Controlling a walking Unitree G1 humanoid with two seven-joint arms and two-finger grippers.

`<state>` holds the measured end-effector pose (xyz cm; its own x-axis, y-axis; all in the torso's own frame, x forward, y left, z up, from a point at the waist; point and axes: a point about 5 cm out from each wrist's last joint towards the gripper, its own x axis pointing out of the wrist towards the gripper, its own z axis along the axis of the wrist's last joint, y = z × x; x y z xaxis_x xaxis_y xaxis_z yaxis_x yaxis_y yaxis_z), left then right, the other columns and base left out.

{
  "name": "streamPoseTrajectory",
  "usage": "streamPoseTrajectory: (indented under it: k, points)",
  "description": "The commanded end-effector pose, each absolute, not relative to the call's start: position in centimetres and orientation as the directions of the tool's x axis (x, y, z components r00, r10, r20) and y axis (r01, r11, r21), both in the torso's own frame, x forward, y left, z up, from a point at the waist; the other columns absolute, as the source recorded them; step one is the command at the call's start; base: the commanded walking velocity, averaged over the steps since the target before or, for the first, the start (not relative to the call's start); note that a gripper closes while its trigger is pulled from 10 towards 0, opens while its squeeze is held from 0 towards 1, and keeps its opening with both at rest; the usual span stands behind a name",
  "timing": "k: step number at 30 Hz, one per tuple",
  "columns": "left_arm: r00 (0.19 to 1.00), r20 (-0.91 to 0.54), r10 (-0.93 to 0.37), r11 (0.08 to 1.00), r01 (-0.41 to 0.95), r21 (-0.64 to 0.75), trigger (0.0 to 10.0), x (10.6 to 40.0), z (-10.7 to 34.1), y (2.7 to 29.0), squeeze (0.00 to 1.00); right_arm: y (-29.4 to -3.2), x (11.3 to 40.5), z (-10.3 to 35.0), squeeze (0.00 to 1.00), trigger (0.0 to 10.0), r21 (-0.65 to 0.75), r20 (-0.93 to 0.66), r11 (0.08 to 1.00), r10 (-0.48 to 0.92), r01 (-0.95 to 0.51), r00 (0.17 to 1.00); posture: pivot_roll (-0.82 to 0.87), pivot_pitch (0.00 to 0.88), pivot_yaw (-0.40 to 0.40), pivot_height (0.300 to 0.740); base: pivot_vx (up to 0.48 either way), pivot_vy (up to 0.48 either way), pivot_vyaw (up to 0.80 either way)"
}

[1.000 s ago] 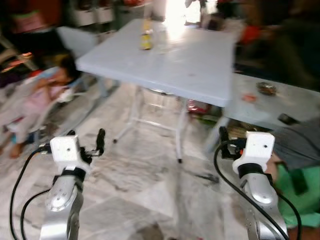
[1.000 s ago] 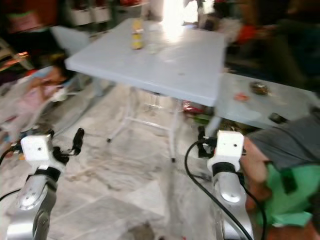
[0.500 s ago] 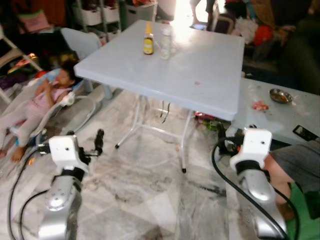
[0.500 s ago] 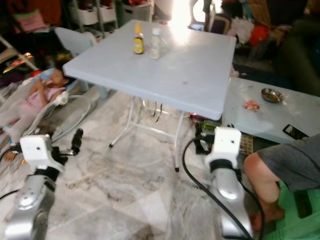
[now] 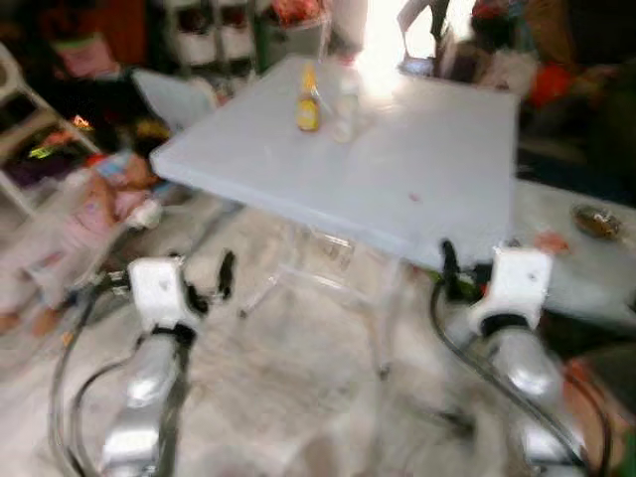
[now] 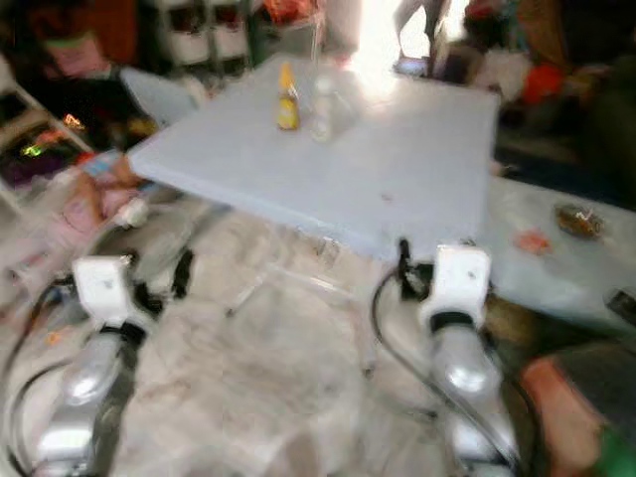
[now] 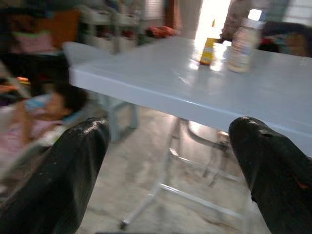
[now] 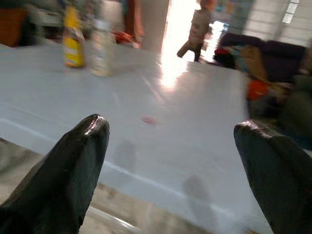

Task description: Restocking fridge

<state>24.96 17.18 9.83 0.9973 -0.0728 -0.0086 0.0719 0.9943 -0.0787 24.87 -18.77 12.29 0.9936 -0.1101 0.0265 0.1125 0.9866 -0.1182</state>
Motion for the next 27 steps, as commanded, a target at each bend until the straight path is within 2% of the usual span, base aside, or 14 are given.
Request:
streamPoseTrajectory:
  k: [1,6,11,18,27]
  points:
    - [0.999,-0.008,-0.047,0.998,0.047,-0.050,10.0,25.0,10.0,18.0,0.00,-18.1,25.2,12.7,0.00,10.0,-0.110,0.043,0.990,-0.089,0.093,0.995,-0.02,0.000,-0.037,0.740,0.416,0.240,0.56]
    - [0.999,-0.006,-0.054,0.997,0.053,-0.057,10.0,25.3,10.1,17.9,0.00,-18.4,25.1,12.5,0.00,10.0,-0.116,0.038,0.989,-0.084,0.088,0.996,-0.02,0.000,-0.033,0.740,0.416,0.000,0.47]
    - [0.998,0.005,-0.070,0.996,0.070,-0.055,10.0,25.4,10.2,17.5,0.00,-18.4,25.0,12.2,0.00,10.0,-0.104,0.033,0.991,-0.086,0.089,0.996,-0.01,0.000,-0.032,0.740,0.415,0.240,0.00]
    - [0.985,0.026,-0.172,0.985,0.173,-0.023,10.0,25.3,10.5,16.2,0.00,-18.0,25.3,12.1,0.00,10.0,-0.081,0.025,0.993,-0.083,0.085,0.996,-0.01,0.000,-0.033,0.740,0.452,0.000,0.00]
    - [0.985,0.022,-0.172,0.985,0.172,-0.031,10.0,25.4,10.4,16.2,0.00,-18.1,25.5,12.2,0.00,10.0,-0.090,0.036,0.992,-0.086,0.089,0.996,-0.01,0.000,-0.031,0.740,0.465,0.000,-0.10]
